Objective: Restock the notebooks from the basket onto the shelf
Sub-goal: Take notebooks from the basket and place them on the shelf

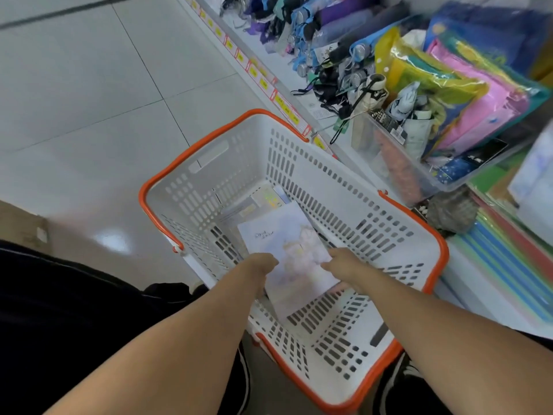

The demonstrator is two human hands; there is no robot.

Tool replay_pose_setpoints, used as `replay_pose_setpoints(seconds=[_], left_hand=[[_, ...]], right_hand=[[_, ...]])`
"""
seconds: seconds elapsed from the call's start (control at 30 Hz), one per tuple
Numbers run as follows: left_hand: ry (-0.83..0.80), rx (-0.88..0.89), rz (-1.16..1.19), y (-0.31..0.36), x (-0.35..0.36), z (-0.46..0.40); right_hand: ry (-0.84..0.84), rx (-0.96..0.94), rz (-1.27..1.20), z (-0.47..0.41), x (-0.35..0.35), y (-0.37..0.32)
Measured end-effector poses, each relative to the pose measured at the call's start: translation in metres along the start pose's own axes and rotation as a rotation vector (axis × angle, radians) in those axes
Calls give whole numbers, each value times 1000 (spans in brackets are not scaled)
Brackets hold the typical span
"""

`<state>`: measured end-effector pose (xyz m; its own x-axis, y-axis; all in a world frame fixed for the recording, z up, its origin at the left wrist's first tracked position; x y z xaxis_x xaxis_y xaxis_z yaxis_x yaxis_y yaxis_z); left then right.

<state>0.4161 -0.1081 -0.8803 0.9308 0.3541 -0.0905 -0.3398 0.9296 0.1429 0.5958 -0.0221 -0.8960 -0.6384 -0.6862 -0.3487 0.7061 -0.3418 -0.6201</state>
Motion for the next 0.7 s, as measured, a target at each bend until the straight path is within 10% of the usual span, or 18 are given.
replay_pose_setpoints(seconds=[0.33,0.47,0.7], left_hand=[[-306,345,391,24,-22,14],[-85,447,476,39,-41,23],[156,550,376,39,-68,31]], right_hand=[[-89,-330,-519,17,-40,-55],[28,-133,-741,-2,-41,-50],[195,-221,107,-30,10,-15]])
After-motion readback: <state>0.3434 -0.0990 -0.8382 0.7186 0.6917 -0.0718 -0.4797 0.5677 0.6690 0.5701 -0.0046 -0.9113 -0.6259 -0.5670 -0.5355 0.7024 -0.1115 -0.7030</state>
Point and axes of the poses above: each hand's wrist, its own z-axis away from the middle knuckle, its own x-axis out of the palm, y = z × x, the point moved 4 cm from there along -z, towards the middle knuckle, and after that the axes turned 11 degrees about -x, right-handed, at the moved point
